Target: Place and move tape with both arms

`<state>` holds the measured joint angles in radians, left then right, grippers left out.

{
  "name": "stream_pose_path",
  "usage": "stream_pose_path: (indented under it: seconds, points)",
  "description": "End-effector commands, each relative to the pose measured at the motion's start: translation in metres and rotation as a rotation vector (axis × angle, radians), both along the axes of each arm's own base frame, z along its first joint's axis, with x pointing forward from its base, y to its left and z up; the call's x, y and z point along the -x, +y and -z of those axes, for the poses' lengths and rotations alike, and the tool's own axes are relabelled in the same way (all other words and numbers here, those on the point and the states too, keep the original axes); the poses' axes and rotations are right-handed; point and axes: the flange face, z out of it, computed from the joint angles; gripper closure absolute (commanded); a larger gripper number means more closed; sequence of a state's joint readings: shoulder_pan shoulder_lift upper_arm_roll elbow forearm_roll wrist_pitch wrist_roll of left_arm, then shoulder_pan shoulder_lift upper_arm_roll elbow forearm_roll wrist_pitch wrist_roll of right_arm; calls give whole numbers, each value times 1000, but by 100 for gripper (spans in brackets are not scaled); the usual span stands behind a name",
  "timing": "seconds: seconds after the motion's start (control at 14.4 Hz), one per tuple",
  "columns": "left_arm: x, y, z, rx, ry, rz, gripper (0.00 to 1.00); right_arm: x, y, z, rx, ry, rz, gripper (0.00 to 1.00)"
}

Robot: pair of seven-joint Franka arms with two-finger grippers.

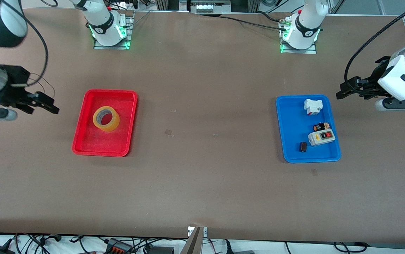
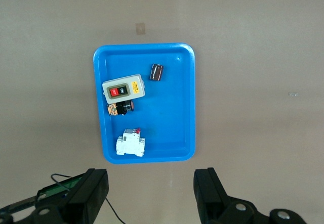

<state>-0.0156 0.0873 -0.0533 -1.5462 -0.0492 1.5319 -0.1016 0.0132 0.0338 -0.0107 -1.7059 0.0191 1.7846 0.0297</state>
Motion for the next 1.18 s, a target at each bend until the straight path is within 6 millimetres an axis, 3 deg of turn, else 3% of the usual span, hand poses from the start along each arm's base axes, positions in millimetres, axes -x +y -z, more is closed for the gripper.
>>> stream_pose_path:
  seconds: [0.0,0.14,0.28,0.62,1.11]
  points:
    - [7,2,-3,-22,-7,25,0,24,-4,-52,-7,-21,-9,1]
    - [7,1,-4,-21,-10,26,0,28,-15,-87,-7,-12,4,1]
    - [7,1,-5,-20,-15,26,0,29,-13,-105,-9,41,1,1]
    - [12,7,-14,-20,-27,17,0,38,-10,-90,2,115,-14,1]
    - [12,2,-9,-19,-20,26,0,38,-3,-88,20,114,-24,1]
